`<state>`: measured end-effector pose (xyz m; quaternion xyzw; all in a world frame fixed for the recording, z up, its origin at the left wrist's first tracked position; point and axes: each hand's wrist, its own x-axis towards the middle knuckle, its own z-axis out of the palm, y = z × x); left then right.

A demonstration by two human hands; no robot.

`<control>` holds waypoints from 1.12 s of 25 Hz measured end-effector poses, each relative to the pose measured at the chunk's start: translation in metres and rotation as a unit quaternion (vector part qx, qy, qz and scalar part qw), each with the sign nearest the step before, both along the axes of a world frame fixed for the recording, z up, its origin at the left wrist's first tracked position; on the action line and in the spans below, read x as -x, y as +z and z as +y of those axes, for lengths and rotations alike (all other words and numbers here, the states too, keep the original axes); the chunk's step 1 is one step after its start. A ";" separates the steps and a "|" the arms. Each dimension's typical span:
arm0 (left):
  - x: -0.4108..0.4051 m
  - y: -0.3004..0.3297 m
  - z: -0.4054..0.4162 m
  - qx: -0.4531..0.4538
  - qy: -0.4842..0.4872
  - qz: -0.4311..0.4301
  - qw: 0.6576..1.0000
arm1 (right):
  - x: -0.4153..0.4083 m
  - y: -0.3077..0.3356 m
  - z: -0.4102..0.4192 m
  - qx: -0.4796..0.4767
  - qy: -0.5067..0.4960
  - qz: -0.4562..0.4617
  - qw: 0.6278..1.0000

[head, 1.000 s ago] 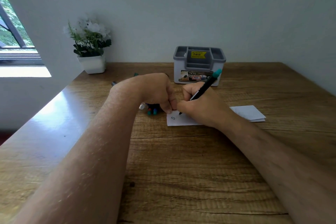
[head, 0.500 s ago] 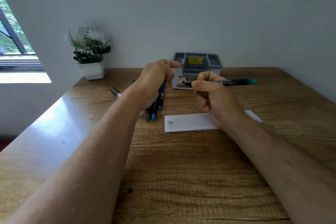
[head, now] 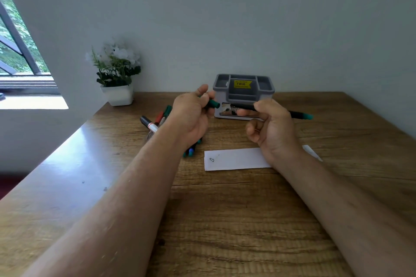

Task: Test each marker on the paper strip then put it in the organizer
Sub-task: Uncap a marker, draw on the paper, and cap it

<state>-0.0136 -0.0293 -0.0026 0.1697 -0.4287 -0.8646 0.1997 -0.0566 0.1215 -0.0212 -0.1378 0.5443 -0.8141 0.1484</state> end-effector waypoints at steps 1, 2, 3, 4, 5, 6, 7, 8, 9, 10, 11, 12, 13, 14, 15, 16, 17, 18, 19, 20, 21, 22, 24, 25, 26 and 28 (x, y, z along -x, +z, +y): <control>-0.001 0.000 0.000 -0.012 0.001 0.005 1.000 | 0.000 0.000 0.000 -0.004 0.000 0.002 1.000; -0.001 -0.001 0.000 -0.022 0.002 0.009 1.000 | 0.000 0.000 0.000 -0.009 0.002 0.006 1.000; -0.001 -0.002 0.001 -0.033 0.002 0.013 0.999 | -0.001 0.000 0.000 -0.015 0.004 0.010 1.000; 0.000 -0.002 0.000 -0.041 0.003 0.016 0.999 | -0.001 0.001 0.000 -0.018 0.006 0.012 1.000; 0.000 -0.002 0.000 -0.045 0.004 0.018 0.999 | -0.002 0.001 -0.001 -0.020 0.007 0.010 1.000; 0.001 -0.002 0.001 -0.045 0.005 0.021 0.999 | -0.002 0.001 -0.001 -0.022 0.006 0.006 1.000; 0.001 -0.001 0.002 -0.043 0.006 0.023 0.999 | -0.002 0.002 -0.002 -0.024 0.003 0.002 1.000; 0.001 -0.001 0.003 -0.038 0.005 0.025 0.999 | -0.003 0.002 -0.002 -0.027 0.001 0.000 1.000; 0.001 0.000 0.005 -0.031 0.002 0.027 0.999 | -0.003 0.002 -0.002 -0.031 0.000 0.001 1.000; 0.001 0.000 0.007 -0.022 -0.004 0.027 0.999 | -0.004 0.003 -0.002 -0.034 -0.001 0.003 0.999; 0.001 0.000 0.009 -0.010 -0.012 0.026 1.000 | -0.004 0.002 -0.002 -0.037 -0.002 0.004 0.999; 0.000 0.000 0.010 0.003 -0.022 0.023 0.999 | -0.004 0.002 -0.002 -0.039 -0.003 0.006 0.999; 0.001 0.000 0.011 0.018 -0.032 0.021 0.999 | -0.004 0.002 -0.002 -0.042 -0.004 0.008 0.999; 0.001 -0.001 0.012 0.031 -0.037 0.019 0.999 | -0.003 0.001 -0.001 -0.045 -0.007 0.010 0.999; 0.002 -0.002 0.011 0.041 -0.037 0.017 0.998 | -0.003 0.001 -0.001 -0.047 -0.010 0.013 0.999; 0.002 -0.004 0.010 0.043 -0.031 0.017 0.998 | -0.002 0.000 -0.001 -0.047 -0.012 0.015 0.999; 0.003 -0.006 0.008 0.041 -0.023 0.018 0.999 | -0.001 -0.001 -0.001 -0.045 -0.014 0.017 0.999; 0.003 -0.007 0.005 0.040 -0.020 0.019 0.999 | -0.001 -0.002 -0.001 -0.043 -0.013 0.019 0.999; 0.003 -0.009 0.003 0.044 -0.020 0.018 0.999 | 0.000 -0.003 -0.001 -0.041 -0.011 0.022 0.999; 0.002 -0.009 0.002 0.048 -0.020 0.014 0.999 | 0.001 -0.004 -0.002 -0.040 -0.008 0.023 0.999; 0.001 -0.010 0.002 0.050 -0.017 0.011 0.999 | 0.001 -0.004 -0.001 -0.038 -0.005 0.022 0.999; 0.001 -0.009 0.003 0.047 -0.012 0.009 0.999 | 0.001 -0.005 -0.001 -0.034 -0.001 0.020 0.999; 0.001 -0.009 0.004 0.032 0.003 0.008 0.999 | 0.003 -0.005 -0.001 -0.029 0.006 0.015 0.999; 0.001 -0.009 0.004 0.025 0.011 0.006 1.000 | 0.004 -0.006 -0.001 -0.029 0.004 0.012 0.999; 0.000 -0.009 0.004 0.022 0.017 0.004 1.000 | 0.004 -0.006 -0.001 -0.029 -0.002 0.008 1.000; 0.001 -0.011 0.005 0.025 0.018 -0.001 1.000 | 0.005 -0.007 -0.002 -0.033 -0.015 -0.001 0.999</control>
